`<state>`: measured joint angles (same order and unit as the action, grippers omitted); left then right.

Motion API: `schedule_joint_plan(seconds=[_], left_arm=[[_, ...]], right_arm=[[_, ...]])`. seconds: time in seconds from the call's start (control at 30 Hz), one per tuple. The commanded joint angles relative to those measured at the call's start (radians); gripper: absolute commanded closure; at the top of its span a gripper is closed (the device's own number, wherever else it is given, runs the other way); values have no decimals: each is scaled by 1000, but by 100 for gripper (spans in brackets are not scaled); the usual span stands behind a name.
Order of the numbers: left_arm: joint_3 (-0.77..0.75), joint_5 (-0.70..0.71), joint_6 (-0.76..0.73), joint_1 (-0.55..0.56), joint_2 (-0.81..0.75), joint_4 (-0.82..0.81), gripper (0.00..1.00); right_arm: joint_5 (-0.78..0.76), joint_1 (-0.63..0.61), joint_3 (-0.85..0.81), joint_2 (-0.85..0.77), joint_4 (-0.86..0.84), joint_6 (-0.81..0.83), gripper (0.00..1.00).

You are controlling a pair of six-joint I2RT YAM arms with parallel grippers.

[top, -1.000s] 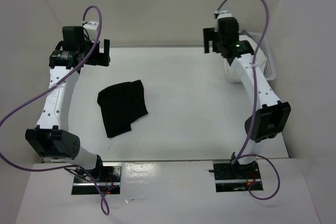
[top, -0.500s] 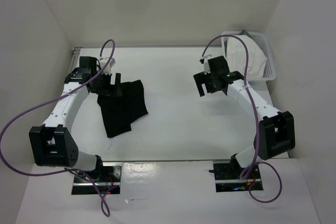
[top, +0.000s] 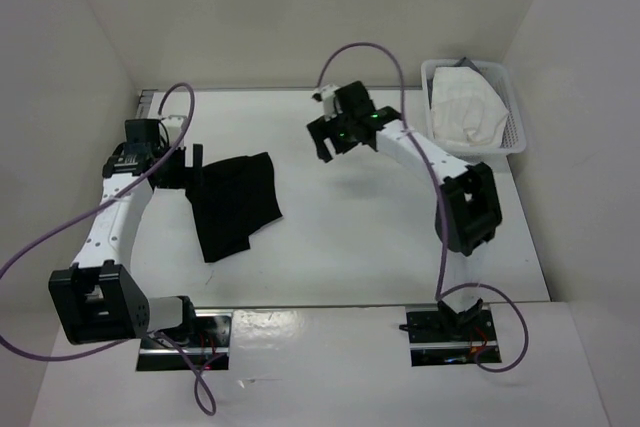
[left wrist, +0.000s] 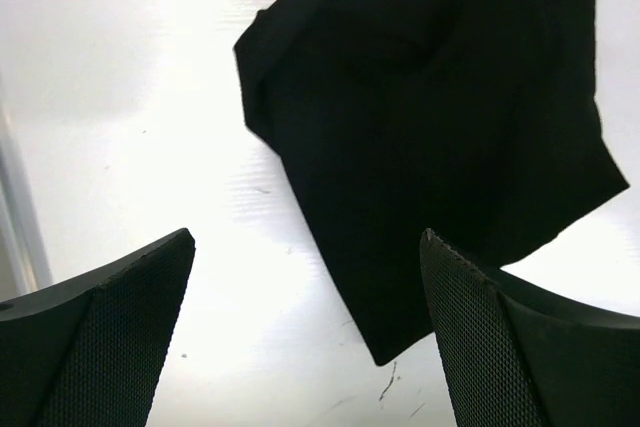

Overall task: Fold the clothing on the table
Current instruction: Flatten the skirt out

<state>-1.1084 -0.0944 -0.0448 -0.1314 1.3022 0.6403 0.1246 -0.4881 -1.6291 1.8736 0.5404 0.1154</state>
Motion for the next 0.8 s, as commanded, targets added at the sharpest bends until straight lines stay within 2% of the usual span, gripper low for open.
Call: schedule_joint_plan(seconds=[0.0, 0.2, 0.4, 0.53, 0.77], left_arm=[[30, 76, 14, 1, -67, -11, 1], [79, 76, 3, -40, -89, 9, 1], [79, 62, -6, -59, -109, 9, 1], [79, 1, -27, -59, -87, 9, 1], [68, -33, -49, -59, 17, 9, 1]], right_arm=[[-11, -144, -121, 99, -7, -19, 13], [47, -170, -342, 303, 41, -89, 13], [90, -179, -409, 392, 32, -109, 13], [99, -188, -434, 456, 43, -109, 13], [99, -306, -394, 466, 24, -109, 13]])
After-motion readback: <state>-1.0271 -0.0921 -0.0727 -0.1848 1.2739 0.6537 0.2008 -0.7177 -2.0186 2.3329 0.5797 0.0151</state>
